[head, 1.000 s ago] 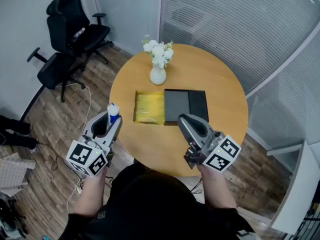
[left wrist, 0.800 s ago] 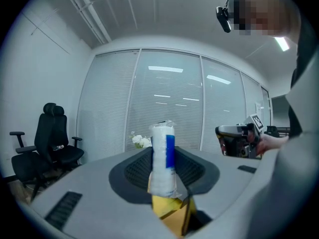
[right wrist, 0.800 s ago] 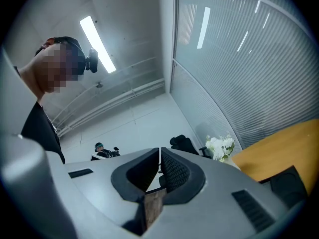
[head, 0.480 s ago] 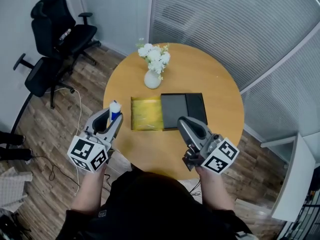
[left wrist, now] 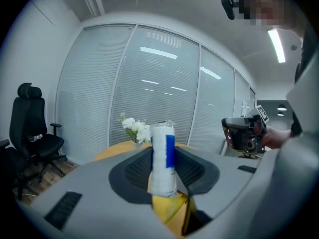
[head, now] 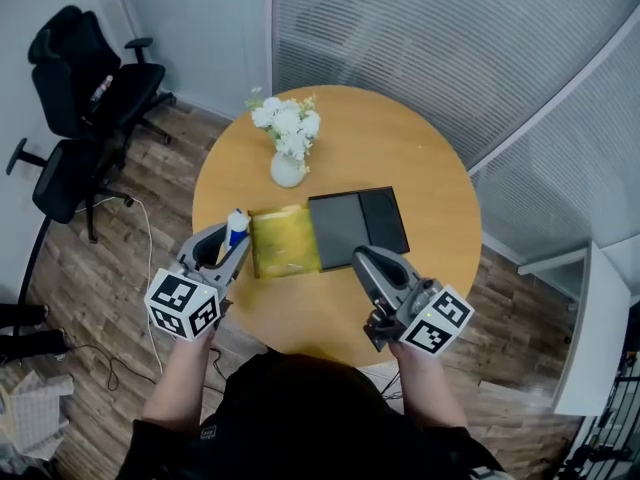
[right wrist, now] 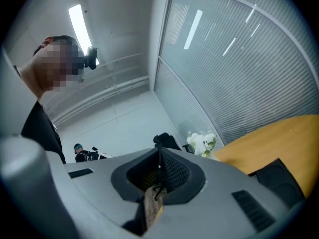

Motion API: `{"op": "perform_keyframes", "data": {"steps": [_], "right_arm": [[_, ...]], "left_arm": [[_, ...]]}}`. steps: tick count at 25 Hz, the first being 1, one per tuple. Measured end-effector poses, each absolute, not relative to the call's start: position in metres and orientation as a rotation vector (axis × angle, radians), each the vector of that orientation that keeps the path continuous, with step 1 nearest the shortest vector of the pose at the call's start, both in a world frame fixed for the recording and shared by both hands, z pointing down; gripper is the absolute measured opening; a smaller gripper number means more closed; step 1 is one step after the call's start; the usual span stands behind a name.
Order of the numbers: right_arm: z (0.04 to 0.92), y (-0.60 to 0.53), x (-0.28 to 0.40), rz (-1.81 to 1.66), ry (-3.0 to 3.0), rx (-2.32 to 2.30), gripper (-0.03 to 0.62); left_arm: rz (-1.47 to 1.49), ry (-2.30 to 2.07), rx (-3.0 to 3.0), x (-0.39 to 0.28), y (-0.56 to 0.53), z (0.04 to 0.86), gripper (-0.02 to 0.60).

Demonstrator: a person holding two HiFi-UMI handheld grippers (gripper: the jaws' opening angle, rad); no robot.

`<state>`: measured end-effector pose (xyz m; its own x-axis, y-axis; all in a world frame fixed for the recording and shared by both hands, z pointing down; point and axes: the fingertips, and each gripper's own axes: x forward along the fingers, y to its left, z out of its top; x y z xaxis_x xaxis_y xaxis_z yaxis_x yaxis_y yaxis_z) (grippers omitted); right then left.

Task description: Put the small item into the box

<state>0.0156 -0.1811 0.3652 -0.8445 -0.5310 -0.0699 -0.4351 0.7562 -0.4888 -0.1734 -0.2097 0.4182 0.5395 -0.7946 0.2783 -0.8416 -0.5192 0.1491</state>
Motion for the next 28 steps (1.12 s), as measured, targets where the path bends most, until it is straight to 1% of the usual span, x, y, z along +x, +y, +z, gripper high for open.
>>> {"op": "perform_keyframes", "data": {"steps": [12, 23, 28], "right_arm": [[0.393, -0.195, 0.033, -0.777, 2.703, -0.868, 0.038], [0.405, -0.199, 0.035, -0.822, 2.681, -0.897, 0.038], [0.409, -0.196, 0.038, -0.837, 2.681, -0.909, 0.038]], "left_arm": [[0.483, -1.225, 2.479, -0.15, -0.244, 0.488, 0.14], [0.5, -1.038, 2.28, -0.127, -0.251, 0.57, 0.14], [0.566, -1.01, 2.223, -0.12, -0.254, 0.606, 0.141]]}}
